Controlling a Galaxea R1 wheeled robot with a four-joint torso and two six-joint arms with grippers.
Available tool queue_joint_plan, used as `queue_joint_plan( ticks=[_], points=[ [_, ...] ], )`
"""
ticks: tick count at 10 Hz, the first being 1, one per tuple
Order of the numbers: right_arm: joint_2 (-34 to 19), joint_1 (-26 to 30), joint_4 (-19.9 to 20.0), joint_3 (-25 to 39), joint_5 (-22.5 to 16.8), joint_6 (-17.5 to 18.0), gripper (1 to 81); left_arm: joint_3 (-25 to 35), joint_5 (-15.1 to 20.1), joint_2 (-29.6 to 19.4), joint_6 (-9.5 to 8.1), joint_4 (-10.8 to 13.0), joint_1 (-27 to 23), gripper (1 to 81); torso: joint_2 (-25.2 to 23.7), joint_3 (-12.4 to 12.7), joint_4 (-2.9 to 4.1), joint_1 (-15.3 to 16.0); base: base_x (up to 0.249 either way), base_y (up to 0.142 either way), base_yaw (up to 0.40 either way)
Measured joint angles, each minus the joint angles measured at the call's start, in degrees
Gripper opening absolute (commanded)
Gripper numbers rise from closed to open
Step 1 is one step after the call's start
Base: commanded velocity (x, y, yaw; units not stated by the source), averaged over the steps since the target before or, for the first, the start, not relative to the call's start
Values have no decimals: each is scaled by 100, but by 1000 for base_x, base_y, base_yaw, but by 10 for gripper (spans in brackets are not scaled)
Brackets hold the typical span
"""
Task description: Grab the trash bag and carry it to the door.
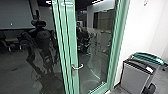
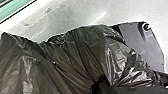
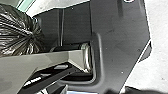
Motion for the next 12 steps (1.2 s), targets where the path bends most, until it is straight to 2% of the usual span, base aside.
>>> queue_joint_plan(
  ticks=[10, 12],
  points=[
    [2, 0, 0, -2, -6, 0, 811, 0, 0, 0, 0, 2, -2, 10, 0, 0, 0, 0, 140, -67, 0],
    [-2, 0, 0, -7, -6, 0, 811, 2, -2, 2, 0, 2, -29, 10, 2, 0, 0, 0, 119, 0, 0]
  ],
)
